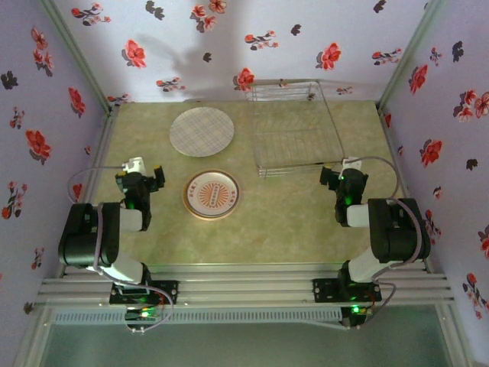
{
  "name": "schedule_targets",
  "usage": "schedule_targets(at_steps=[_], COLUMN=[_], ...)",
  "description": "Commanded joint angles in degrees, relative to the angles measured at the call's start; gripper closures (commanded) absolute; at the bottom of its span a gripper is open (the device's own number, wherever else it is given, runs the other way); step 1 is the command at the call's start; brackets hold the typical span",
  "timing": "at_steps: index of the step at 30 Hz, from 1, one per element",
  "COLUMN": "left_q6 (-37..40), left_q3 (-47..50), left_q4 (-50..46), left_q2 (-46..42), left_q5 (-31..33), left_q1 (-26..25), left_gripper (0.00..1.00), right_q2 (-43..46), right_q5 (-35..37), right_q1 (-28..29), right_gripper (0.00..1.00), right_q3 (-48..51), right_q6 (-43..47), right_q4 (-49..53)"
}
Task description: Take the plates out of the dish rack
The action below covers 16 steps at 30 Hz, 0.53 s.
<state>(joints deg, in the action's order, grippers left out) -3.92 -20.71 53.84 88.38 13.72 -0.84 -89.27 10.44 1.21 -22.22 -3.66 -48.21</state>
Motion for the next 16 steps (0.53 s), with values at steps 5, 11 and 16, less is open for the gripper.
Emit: schedule_targets(at_steps=[5,11,16], left_q6=[1.77,1.76,1.80], left_q3=[-0.90,-1.35,-0.65], left_q4=[-0.78,-1.58,-0.61], left_q2=[0.14,0.25,0.14], left_q5=[0.41,-0.01,0.23], left_q1=[-0.56,-0.71,-0.68], left_gripper=[0.00,0.00,0.00], right_q2=[-0.05,-0.03,-0.03], right_q5=[-0.21,-0.15,-0.22], right_q1=[-0.25,-0.25,-0.22], right_gripper=[0.01,0.01,0.01], right_q3=[-0.13,-0.14,-0.12], right_q6=[-1.43,-1.44,-1.41], right_q4=[-2.40,-2.40,-2.31])
